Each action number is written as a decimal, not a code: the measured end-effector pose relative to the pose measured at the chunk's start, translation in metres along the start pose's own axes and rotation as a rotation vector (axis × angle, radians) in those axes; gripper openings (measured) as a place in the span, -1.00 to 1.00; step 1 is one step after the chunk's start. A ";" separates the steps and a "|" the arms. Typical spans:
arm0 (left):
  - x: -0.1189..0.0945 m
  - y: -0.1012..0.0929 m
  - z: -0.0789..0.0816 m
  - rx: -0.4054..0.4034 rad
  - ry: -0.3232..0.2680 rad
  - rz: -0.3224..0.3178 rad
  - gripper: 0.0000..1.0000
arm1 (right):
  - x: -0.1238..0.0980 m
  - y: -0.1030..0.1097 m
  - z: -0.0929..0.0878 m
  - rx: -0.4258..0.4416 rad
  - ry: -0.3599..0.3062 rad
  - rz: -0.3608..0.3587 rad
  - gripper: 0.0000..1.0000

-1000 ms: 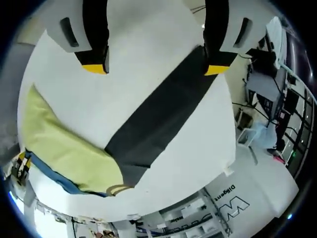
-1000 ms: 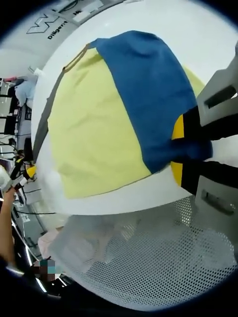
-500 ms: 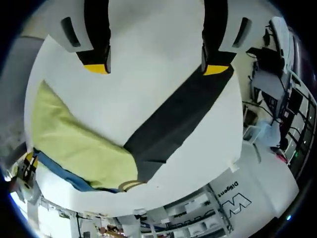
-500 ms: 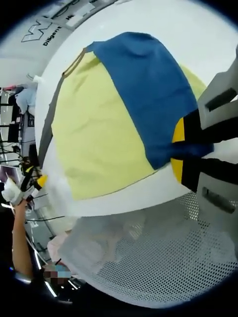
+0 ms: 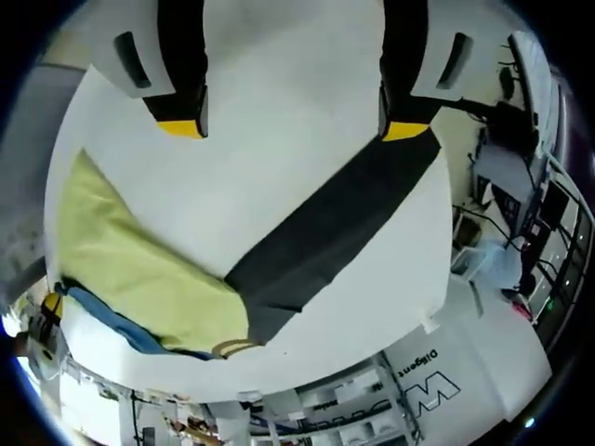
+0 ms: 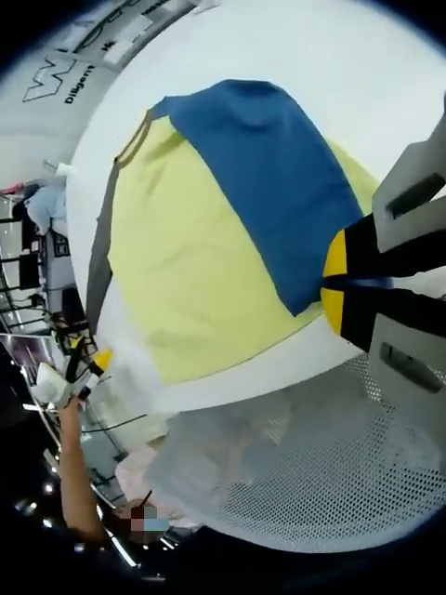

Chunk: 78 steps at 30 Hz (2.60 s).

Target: Fold the garment on the visible template until the final outline fits inside the template.

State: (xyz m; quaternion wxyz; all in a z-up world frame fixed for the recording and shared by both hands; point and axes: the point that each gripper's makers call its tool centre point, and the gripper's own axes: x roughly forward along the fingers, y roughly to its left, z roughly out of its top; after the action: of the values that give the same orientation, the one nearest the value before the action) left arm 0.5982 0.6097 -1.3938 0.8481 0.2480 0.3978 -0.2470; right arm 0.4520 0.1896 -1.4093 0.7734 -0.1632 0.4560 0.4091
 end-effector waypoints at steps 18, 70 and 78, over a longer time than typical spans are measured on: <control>-0.021 -0.046 0.029 0.045 -0.225 -0.178 0.82 | -0.056 -0.054 0.019 0.038 -0.073 -0.100 -1.00; -0.047 -0.098 0.033 0.022 -0.366 -0.321 0.98 | -0.198 -0.227 0.065 0.338 -0.307 -0.459 -1.00; -0.047 -0.098 0.030 0.014 -0.363 -0.321 0.97 | -0.212 -0.244 0.055 0.413 -0.339 -0.486 -1.00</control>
State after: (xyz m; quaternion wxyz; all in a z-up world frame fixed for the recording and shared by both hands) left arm 0.5278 0.5272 -1.3615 0.8538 0.1388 0.2714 -0.4220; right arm 0.6215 -0.0278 -1.2316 0.9293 -0.0369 0.3423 0.1337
